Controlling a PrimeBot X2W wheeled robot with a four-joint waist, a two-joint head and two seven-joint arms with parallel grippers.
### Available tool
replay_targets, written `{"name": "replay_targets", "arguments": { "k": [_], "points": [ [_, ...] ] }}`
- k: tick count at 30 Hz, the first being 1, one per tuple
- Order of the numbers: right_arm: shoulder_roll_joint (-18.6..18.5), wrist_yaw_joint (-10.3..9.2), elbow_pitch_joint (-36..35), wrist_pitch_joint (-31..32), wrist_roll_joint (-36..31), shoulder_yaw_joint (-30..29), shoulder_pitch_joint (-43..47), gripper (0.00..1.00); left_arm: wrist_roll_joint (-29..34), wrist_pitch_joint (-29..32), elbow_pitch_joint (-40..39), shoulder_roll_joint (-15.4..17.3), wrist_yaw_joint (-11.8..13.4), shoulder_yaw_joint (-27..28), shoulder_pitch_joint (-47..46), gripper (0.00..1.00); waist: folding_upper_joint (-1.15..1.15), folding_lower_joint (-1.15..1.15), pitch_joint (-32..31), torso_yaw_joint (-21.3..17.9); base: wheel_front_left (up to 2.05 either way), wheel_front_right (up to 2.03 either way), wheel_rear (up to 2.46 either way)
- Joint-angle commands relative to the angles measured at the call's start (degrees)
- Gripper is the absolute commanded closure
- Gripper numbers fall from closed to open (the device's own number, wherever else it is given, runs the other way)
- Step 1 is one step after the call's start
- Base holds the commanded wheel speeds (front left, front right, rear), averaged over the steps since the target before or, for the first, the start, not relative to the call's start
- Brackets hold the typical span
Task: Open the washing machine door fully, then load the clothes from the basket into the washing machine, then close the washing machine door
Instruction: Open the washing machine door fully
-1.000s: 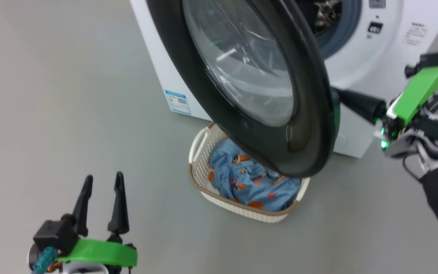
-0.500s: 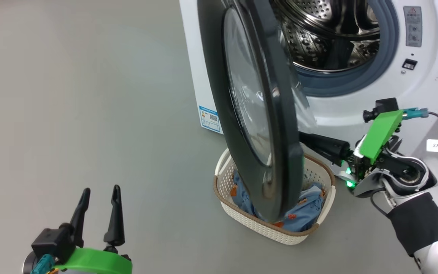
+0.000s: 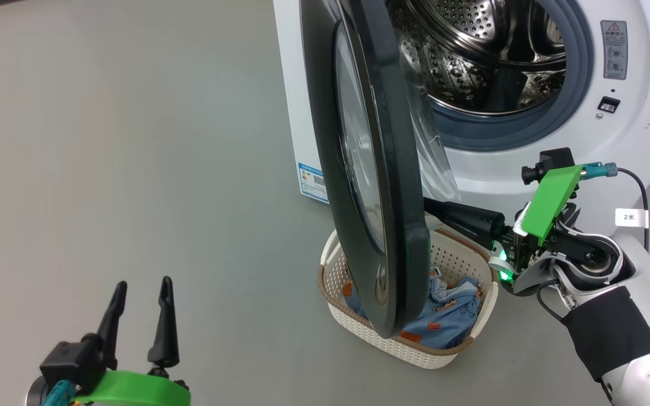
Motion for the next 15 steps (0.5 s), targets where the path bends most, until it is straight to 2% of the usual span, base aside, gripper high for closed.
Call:
{"name": "replay_targets", "arguments": {
  "k": [1, 9, 15],
  "points": [
    [0.8, 0.34, -1.5, 0.5, -0.4, 0.2, 0.3, 1.00, -0.7, 0.1, -1.8, 1.2, 0.3, 1.7, -0.4, 0.00, 0.00, 0.00, -0.2, -0.1, 0.00, 0.00, 0.00],
    [0.1, 0.34, -2.1, -0.6, -1.2, -1.7, 2.0, 1.00, -0.8, 0.6, -1.4, 1.5, 0.2, 0.9, -0.8, 0.00, 0.00, 0.00, -1.7, -0.8, 0.00, 0.00, 0.00],
    [-0.1, 0.34, -3.0, -1.5, -2.0, -2.6, 2.5, 1.00, -1.0, 0.7, -1.4, 1.8, 0.2, 0.8, -0.8, 0.00, 0.00, 0.00, -2.3, -2.7, 0.00, 0.00, 0.00]
  ]
}}
